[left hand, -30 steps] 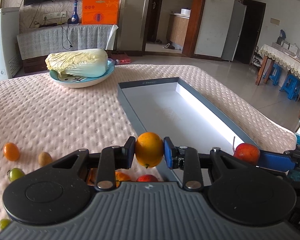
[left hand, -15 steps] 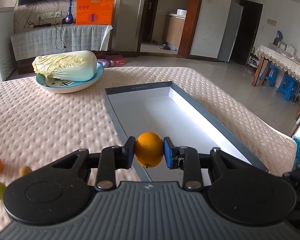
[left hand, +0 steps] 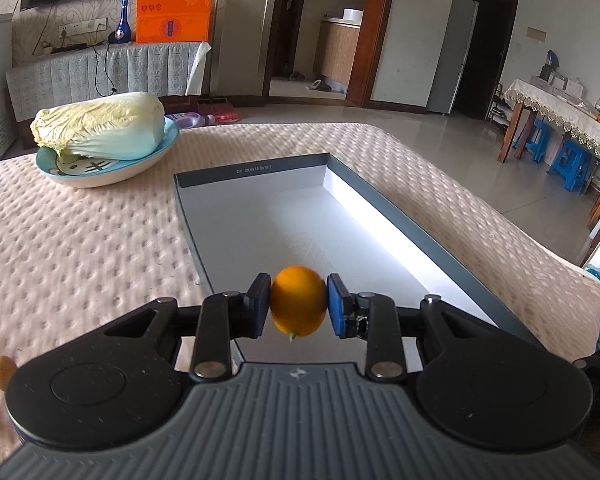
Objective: Organize fruits
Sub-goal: 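Open the left tool over the box while the right tool releases the apple into it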
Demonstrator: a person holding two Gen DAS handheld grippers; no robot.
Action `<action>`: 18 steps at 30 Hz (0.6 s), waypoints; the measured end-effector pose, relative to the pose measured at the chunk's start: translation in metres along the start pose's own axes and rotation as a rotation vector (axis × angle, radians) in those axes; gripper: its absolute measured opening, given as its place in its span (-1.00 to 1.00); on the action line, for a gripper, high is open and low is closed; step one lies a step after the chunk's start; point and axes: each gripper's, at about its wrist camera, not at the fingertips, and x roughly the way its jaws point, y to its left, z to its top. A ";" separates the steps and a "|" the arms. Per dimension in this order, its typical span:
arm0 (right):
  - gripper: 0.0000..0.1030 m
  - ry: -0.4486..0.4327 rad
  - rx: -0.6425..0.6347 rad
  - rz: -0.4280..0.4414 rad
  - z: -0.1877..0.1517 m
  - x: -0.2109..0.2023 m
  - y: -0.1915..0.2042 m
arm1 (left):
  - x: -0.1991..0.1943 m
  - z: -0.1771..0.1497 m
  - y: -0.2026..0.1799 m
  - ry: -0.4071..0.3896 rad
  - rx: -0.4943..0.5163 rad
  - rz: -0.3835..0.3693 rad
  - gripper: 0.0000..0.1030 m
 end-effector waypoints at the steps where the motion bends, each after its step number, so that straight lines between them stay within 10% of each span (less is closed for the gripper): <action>1: -0.38 0.003 0.002 -0.003 0.000 0.001 -0.001 | 0.001 0.000 0.000 -0.001 0.000 -0.002 -0.32; 18: -0.36 0.079 0.118 -0.094 0.008 0.043 -0.029 | -0.032 0.000 0.004 -0.078 -0.011 0.003 0.20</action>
